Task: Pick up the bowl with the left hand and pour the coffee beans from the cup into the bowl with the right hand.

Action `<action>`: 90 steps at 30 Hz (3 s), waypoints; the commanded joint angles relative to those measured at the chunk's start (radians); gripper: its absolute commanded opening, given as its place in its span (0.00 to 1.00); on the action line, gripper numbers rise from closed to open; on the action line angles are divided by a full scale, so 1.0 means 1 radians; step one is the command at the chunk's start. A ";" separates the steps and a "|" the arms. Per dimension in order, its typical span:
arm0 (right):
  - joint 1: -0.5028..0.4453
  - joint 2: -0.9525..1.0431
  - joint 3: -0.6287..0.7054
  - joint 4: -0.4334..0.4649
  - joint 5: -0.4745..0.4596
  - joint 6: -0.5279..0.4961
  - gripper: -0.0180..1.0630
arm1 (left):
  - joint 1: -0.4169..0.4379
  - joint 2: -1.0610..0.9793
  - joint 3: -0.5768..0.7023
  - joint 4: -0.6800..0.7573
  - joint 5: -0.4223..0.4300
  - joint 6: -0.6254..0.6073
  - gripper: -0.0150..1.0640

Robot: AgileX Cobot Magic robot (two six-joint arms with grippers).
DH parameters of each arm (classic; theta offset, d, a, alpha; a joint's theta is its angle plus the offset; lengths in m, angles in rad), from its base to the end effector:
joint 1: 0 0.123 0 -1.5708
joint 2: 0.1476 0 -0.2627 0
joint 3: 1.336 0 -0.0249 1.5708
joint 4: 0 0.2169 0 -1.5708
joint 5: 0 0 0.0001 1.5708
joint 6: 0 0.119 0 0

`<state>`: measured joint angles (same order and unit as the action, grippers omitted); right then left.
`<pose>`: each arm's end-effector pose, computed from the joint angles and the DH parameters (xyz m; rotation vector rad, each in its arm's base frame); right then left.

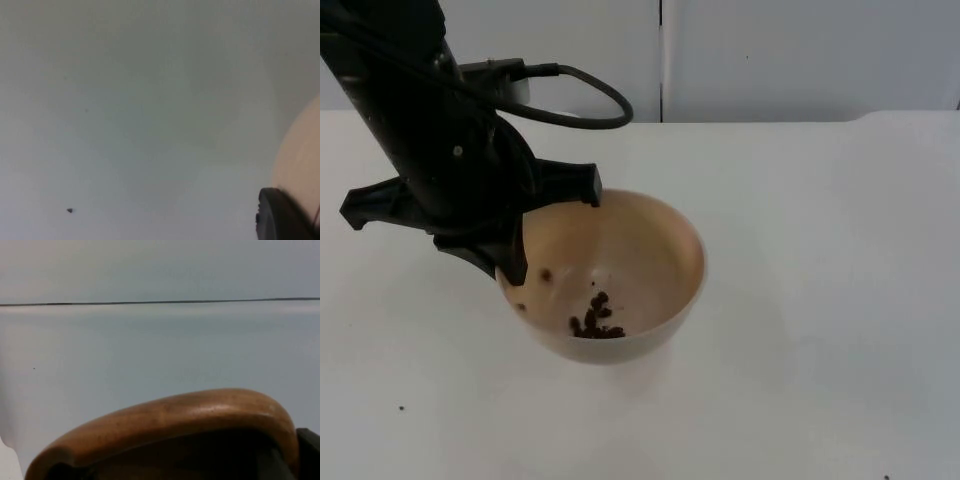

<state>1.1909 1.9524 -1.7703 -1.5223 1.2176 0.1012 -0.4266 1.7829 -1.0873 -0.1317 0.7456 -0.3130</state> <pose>0.2487 0.3220 0.3447 -1.2280 1.3047 -1.1735 0.2784 -0.1382 0.1497 0.0393 2.9648 -0.2546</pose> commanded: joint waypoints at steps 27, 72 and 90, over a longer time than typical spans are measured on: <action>-0.030 -0.003 -0.002 0.170 0.003 0.061 0.02 | -0.002 -0.005 -0.005 -0.015 -0.001 -0.008 0.01; -0.370 -0.097 -0.004 1.076 -0.040 0.043 0.02 | -0.002 -0.005 -0.005 -0.015 -0.004 -0.008 0.01; -0.537 -0.095 0.000 1.267 -0.050 0.009 0.02 | -0.002 -0.005 -0.005 0.071 0.001 -0.008 0.01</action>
<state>0.6619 1.8671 -1.7703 -0.2612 1.1825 0.1165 -0.4266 1.7829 -1.0873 -0.0907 0.7456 -0.3130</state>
